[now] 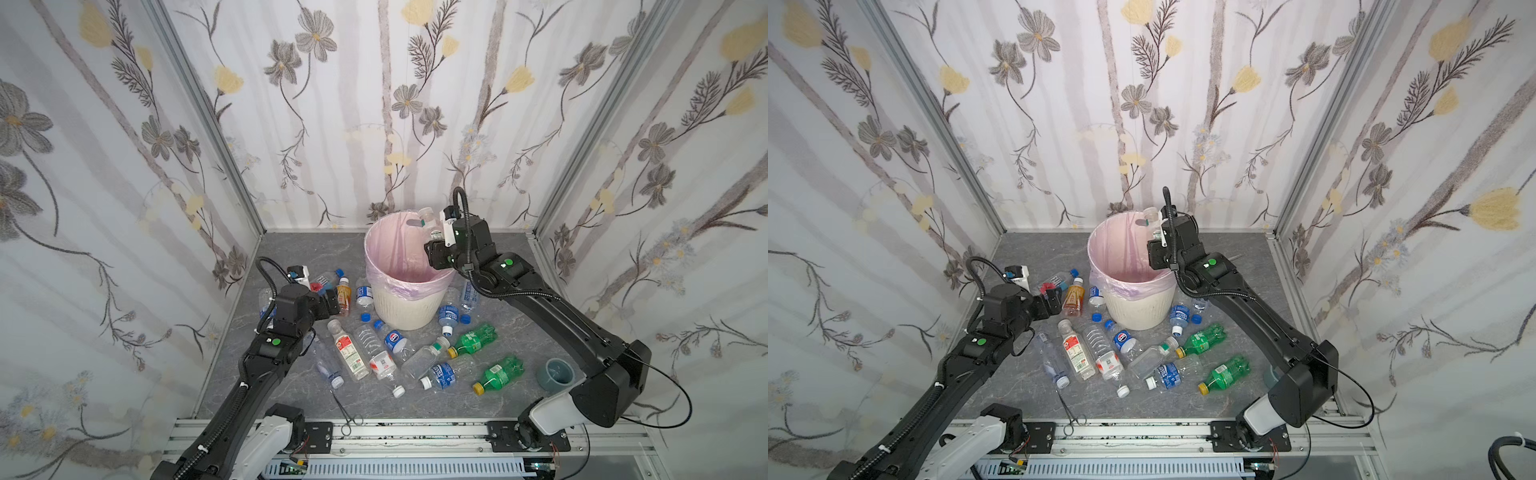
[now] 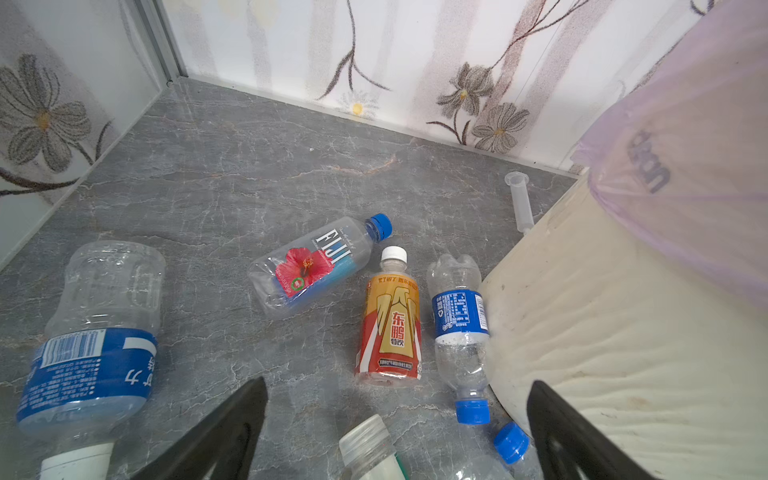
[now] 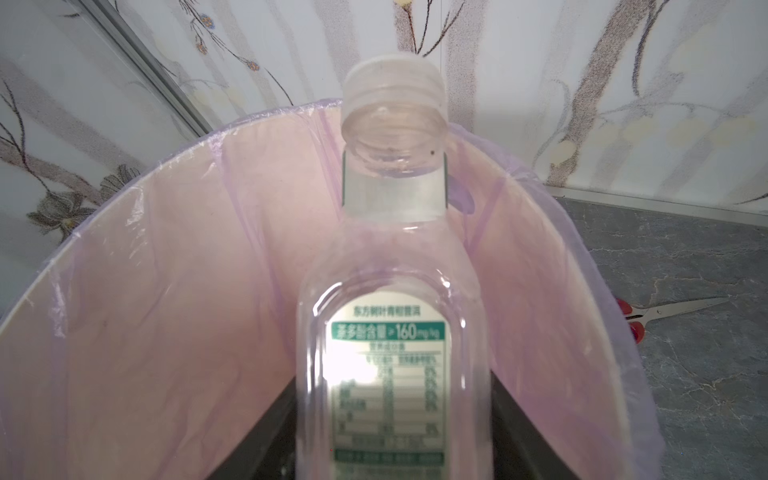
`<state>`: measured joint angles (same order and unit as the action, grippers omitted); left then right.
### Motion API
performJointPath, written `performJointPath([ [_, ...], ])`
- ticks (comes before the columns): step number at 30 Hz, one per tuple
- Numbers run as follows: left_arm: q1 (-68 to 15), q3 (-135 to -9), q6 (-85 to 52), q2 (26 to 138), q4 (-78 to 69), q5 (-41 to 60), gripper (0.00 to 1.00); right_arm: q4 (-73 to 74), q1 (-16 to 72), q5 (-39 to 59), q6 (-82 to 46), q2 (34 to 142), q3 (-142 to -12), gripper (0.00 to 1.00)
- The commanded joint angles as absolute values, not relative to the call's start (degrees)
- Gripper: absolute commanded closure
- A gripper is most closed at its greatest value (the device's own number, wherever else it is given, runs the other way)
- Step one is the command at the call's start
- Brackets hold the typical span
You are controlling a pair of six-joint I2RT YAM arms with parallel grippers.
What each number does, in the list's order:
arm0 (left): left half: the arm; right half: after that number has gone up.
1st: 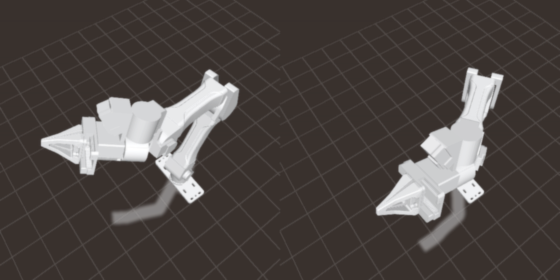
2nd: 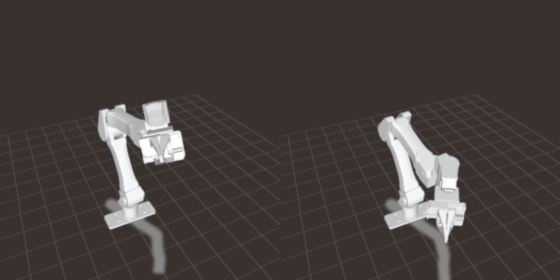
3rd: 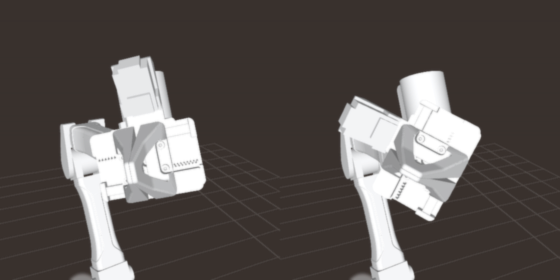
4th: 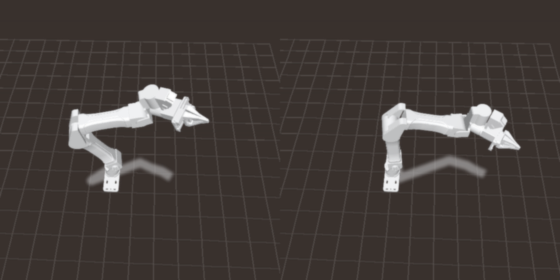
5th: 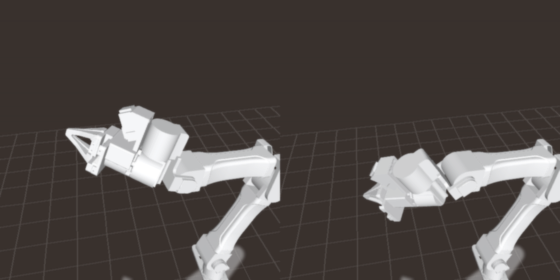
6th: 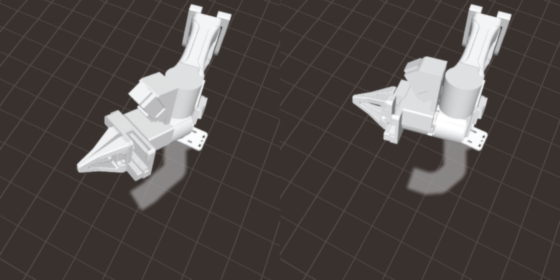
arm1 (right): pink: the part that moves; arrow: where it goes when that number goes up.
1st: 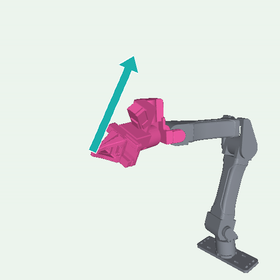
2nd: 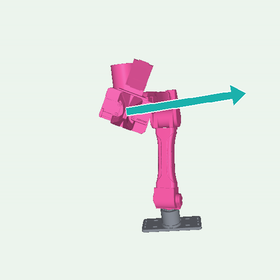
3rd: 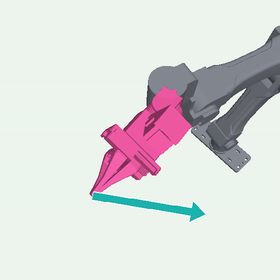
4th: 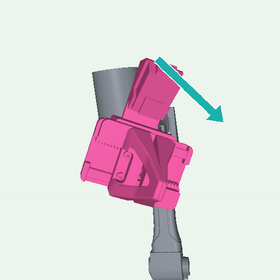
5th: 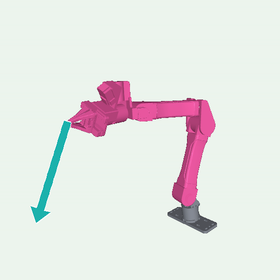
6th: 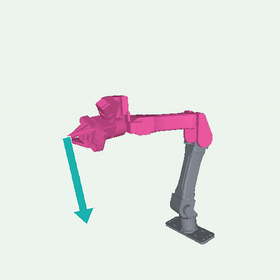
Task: Put the plastic bottles in the bin
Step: 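Lift the green-label bottle with the right gripper and carry it over the bin, then open the right gripper to drop the green-label bottle into the bin, then close the left gripper on the FIJI bottle while the right gripper withdraws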
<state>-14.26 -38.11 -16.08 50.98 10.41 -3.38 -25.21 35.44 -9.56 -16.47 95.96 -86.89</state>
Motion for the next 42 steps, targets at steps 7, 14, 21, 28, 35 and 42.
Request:
performJointPath([
  [7,-14.32,-37.88,-16.0,51.15,8.77,-3.34,0.0,-25.23,35.76,-10.07,-16.69,93.55,-87.06,0.33],
  [14,-14.28,-37.97,-15.91,51.84,8.79,-3.34,0.0,-22.63,35.87,-9.42,-15.55,91.87,-87.1,0.31],
  [21,-14.24,-39.04,-14.89,53.92,8.78,-3.7,0.0,-17.78,36.21,-8.69,-14.47,85.33,-83.8,0.28],
  [28,-13.89,-43.49,-9.05,61.34,8.88,-3.41,0.0,-10.38,36.13,-8.06,-12.19,73.09,-71.82,0.18],
  [35,-12.23,-49.47,-2.14,71.05,10.67,-2.9,0.0,-9.58,35.88,-10.51,-10.86,64.86,-61.18,0.15],
  [42,-6.18,-54.51,3.33,77.52,12.77,-2.36,0.0,-4.33,34.77,-10.56,-11.1,57.9,-50.76,0.11],
])
